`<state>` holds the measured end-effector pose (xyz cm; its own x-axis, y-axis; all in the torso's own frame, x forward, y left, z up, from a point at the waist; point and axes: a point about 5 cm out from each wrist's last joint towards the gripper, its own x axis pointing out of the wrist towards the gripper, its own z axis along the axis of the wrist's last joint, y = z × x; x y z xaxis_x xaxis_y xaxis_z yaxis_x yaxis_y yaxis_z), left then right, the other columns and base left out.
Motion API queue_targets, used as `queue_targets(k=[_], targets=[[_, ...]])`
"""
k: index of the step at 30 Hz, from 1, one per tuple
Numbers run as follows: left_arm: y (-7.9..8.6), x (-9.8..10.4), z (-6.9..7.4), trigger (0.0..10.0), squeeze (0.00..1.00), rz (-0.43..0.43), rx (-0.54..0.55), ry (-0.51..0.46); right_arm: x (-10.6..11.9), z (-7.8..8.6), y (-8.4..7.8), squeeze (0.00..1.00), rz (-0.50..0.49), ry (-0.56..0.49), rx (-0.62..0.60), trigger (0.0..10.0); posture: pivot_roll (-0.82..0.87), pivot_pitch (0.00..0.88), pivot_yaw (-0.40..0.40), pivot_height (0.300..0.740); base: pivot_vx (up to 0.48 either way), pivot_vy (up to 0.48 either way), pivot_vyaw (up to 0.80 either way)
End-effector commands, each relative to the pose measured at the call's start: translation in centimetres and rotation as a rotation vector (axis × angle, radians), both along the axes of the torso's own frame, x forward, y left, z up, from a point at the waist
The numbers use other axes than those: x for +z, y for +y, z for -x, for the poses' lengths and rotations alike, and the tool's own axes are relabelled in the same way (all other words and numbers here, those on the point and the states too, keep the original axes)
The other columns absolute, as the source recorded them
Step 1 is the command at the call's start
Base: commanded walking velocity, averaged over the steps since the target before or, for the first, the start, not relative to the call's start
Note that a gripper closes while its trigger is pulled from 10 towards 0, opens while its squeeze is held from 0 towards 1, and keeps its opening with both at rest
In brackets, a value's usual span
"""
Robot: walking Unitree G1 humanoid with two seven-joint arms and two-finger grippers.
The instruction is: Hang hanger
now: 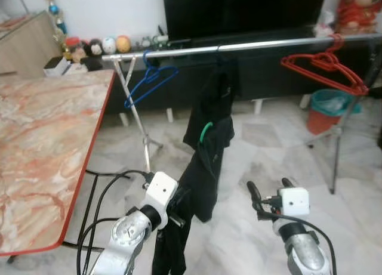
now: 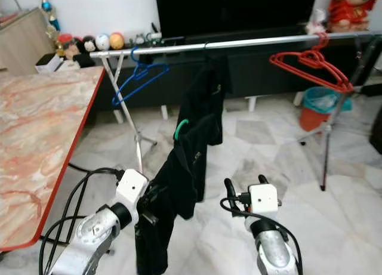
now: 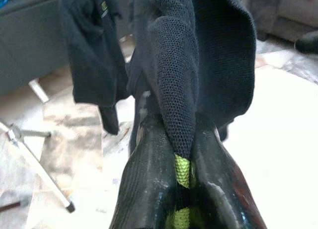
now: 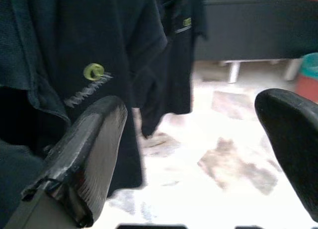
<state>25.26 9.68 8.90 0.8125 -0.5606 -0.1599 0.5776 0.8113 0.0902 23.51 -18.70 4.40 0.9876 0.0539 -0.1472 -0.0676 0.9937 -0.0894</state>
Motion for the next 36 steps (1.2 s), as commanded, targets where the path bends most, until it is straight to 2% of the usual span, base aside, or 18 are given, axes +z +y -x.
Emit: queue_targets(k=[1, 13, 16, 25, 30, 36], targets=[[0.2, 1.1, -0.4, 10.0, 0.0, 0.003, -0.001, -0.05, 0.1, -0.1, 0.7, 0.0, -0.017, 0.001, 0.021, 10.0, 0.03, 0.0, 0.051, 0.74, -0.274, 0.0, 0.0], [0.0, 1.1, -0.4, 10.0, 0.0, 0.01, -0.003, -0.049, 0.1, -0.1, 1.0, 0.0, -0.003, 0.01, 0.07, 10.0, 0.03, 0.0, 0.042, 0.74, -0.278, 0.0, 0.0], [-0.1, 1.1, -0.4, 10.0, 0.0, 0.008, -0.003, -0.05, -0.1, 0.7, 1.6, 0.0, 0.032, 0.034, 0.157, 10.0, 0.03, 0.0, 0.037, 0.74, -0.285, 0.0, 0.0], [-0.4, 1.1, -0.4, 10.0, 0.0, 0.015, -0.01, -0.047, 0.7, 2.0, 0.8, 0.0, 0.061, 0.046, 0.219, 10.0, 0.02, 0.0, 0.032, 0.74, -0.288, 0.0, 0.0], [-0.5, 1.0, -0.4, 10.0, 0.0, 0.017, -0.018, -0.042, 0.8, 2.2, 0.9, 0.0, 0.117, 0.056, 0.27, 10.0, 0.01, 0.0, 0.03, 0.74, -0.306, 0.0, 0.0], [-0.6, 1.1, -0.4, 10.0, 0.0, 0.021, -0.021, -0.043, 1.2, 2.0, 1.3, 0.0, 0.105, 0.052, 0.289, 10.0, 0.02, 0.0, 0.027, 0.74, -0.306, 0.0, 0.0]])
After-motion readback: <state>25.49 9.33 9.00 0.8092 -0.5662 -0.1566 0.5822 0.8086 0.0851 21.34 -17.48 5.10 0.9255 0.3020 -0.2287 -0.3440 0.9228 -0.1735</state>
